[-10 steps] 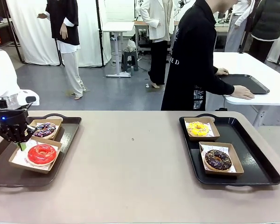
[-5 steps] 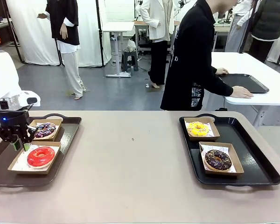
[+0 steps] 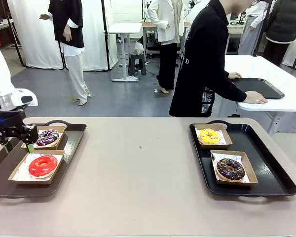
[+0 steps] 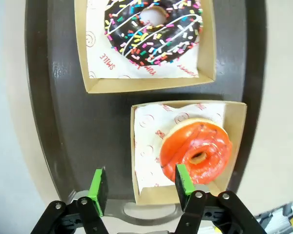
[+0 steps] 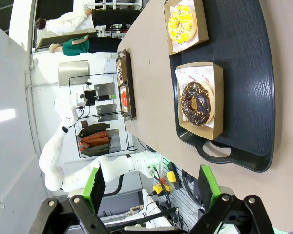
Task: Individually package the donuts and arrange them on the tray.
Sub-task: Place the picked Paper togo box on the Handle tray.
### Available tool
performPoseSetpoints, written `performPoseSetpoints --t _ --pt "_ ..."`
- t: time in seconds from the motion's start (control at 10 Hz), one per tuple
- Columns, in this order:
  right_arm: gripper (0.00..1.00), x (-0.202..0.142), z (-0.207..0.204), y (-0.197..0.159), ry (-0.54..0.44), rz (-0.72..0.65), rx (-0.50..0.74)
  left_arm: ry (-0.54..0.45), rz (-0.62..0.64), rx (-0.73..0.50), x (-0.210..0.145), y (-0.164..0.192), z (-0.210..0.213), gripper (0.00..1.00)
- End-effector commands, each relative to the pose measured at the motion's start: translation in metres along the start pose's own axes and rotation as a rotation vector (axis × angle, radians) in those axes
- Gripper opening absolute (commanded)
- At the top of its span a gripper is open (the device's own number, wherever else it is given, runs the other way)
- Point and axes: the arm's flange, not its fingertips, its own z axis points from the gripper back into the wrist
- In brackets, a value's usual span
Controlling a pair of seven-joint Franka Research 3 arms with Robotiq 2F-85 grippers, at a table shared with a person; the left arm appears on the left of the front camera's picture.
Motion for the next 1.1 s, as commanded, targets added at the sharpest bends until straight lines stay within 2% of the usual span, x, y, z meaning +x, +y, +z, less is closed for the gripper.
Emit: performPoseSetpoints --t 0.0,0.1,0.3,0.5,0.6,0.7,1.0 --pt "1.00 0.000 0.000 0.000 0.000 -0.002 0.006 0.032 -0.061 -0.198 -0.013 0.026 0.026 0.82" --pt "1.00 0.000 0.000 0.000 0.000 -0.002 0.006 0.038 -0.077 -0.324 -0.013 0.047 0.041 0.91" --pt "1.00 0.000 0.000 0.000 0.000 -0.002 0.006 -0.034 -0.138 -0.621 -0.014 0.106 0.068 0.91" --pt "1.00 0.000 0.000 0.000 0.000 -0.002 0.006 -0.167 -0.167 -0.848 -0.013 0.167 0.080 0.91" --pt "1.00 0.000 0.000 0.000 0.000 -0.002 0.006 -0.246 -0.129 -0.963 -0.014 0.194 0.076 0.91" --pt "1.00 0.000 0.000 0.000 0.000 -0.002 0.006 -0.297 -0.061 -1.042 -0.015 0.216 0.068 0.91" --pt "1.00 0.000 0.000 0.000 0.000 -0.002 0.006 -0.267 0.061 -1.168 -0.018 0.270 0.027 0.91"
